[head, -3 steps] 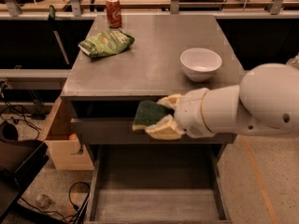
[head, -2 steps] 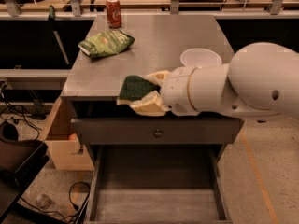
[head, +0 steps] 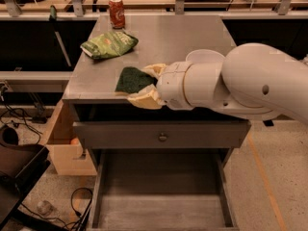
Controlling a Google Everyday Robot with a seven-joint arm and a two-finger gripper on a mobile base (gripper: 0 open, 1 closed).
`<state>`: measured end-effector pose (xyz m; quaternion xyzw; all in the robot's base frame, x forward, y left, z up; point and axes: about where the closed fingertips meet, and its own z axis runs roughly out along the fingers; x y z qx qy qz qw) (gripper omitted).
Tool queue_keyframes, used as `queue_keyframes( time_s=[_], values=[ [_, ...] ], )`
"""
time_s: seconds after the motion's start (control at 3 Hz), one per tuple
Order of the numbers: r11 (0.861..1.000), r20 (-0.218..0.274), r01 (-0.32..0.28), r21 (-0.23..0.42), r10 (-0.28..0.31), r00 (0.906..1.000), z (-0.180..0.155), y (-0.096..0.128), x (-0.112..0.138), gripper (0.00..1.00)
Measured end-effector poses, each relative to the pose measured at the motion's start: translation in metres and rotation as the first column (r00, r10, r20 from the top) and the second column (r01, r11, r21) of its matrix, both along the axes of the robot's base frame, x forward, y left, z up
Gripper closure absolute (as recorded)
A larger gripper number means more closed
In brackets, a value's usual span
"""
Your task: Pick sponge from middle drawer and place on counter
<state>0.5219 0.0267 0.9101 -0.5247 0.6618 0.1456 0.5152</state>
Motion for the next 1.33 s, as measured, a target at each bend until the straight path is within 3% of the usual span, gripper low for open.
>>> queue_keyframes(
  time_s=[0.33,0.67,1.0,1.33],
  values=[
    [0.999,-0.008,-0.012,0.044,0.013,0.9999,0.006,0.020,0.031,1.00],
    [0.996,-0.025,-0.032,0.087,0.035,0.9991,0.012,0.048,0.091,1.00],
    [0.996,-0.069,-0.051,0.071,0.056,0.9961,0.006,0.076,0.153,1.00],
    [0.997,-0.160,-0.073,-0.003,0.071,0.9846,-0.020,0.104,0.181,1.00]
  ],
)
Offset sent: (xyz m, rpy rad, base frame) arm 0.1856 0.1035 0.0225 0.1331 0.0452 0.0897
